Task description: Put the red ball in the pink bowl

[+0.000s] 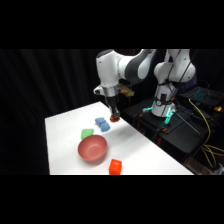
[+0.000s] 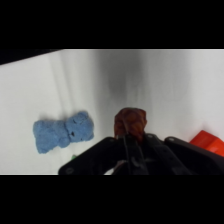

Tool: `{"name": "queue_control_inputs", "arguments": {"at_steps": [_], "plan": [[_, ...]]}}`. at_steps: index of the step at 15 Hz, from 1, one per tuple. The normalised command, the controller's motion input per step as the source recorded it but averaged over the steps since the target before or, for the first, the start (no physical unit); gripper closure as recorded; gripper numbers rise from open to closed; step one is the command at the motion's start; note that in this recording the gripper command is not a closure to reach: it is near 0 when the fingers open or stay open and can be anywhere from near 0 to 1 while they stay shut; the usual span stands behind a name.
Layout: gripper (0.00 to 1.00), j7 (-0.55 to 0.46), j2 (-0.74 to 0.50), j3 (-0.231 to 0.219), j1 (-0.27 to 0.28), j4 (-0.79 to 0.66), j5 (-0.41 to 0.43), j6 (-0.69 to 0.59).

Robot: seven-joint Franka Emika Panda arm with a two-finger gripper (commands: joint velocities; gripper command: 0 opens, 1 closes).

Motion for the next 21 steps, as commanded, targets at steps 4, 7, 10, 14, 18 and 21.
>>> {"name": "queue_control_inputs", "arguments": {"at_steps": [4,7,10,14,18,21], "plan": [[0.0,0.06,0.1,0.05,0.028,0.4,-0.055,-0.19],[0.02,0.01,0.34,0.03,0.037,0.5,-0.036,-0.05],[0.38,0.01,0.44,0.013,0.052,0.54,-0.059,0.0],[0.1,-0.04,0.43,-0.015,0.049,0.52,-0.064,0.04],[0.11,-0.07,0.41,-0.036,0.039,0.43,-0.033,0.06],[0.0,-0.12,0.39,-0.041,0.026,0.37,0.003,0.05]]}}
